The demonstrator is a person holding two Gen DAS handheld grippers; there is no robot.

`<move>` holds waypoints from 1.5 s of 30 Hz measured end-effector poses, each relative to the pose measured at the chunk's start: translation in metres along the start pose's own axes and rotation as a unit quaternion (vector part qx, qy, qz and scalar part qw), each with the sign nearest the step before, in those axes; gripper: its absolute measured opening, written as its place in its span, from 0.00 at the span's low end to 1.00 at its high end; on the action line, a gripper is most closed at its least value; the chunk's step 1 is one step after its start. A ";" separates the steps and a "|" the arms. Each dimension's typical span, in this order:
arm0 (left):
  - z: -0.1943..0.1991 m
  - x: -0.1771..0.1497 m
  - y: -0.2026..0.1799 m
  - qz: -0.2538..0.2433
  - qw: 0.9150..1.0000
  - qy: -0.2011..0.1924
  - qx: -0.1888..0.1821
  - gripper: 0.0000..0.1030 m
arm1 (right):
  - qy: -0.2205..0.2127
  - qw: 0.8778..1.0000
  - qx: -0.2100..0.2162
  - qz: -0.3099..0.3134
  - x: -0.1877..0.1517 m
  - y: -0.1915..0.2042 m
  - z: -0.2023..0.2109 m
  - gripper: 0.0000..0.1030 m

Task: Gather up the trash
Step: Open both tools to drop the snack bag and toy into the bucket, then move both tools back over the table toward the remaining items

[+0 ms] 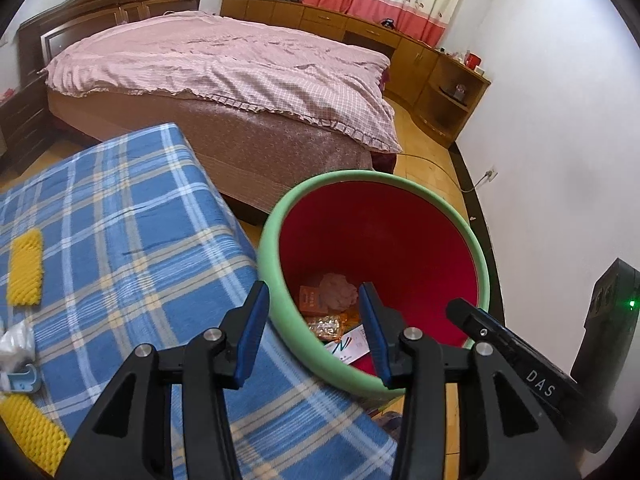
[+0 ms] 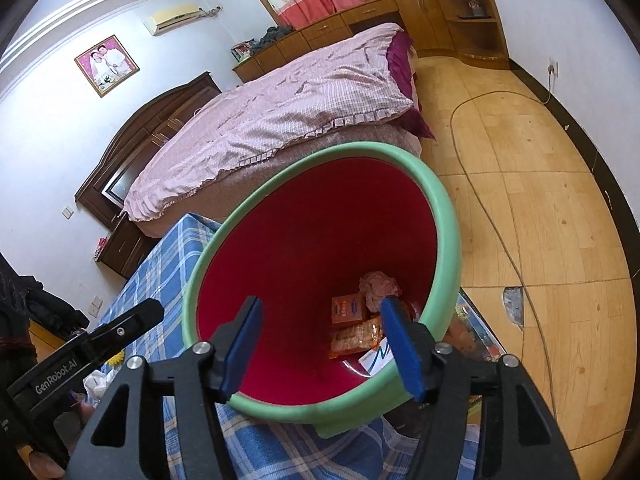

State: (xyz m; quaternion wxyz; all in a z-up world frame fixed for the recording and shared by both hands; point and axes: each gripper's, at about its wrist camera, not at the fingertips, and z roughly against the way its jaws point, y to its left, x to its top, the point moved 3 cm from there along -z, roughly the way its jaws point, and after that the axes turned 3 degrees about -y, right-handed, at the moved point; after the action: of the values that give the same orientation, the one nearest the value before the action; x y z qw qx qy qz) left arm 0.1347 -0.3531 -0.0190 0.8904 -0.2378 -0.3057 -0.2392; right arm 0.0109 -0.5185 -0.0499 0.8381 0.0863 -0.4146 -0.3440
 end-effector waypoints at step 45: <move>0.172 -0.045 0.216 0.137 0.970 -0.082 0.185 0.51 | 0.031 0.986 0.091 0.134 -0.081 0.205 0.019 0.90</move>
State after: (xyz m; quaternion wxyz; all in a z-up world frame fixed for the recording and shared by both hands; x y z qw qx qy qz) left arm 0.1527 -0.0758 0.0118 0.9151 -0.1275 -0.3811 -0.0338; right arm 0.0662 -0.3105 -0.0012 0.8779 0.1163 -0.4255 -0.1861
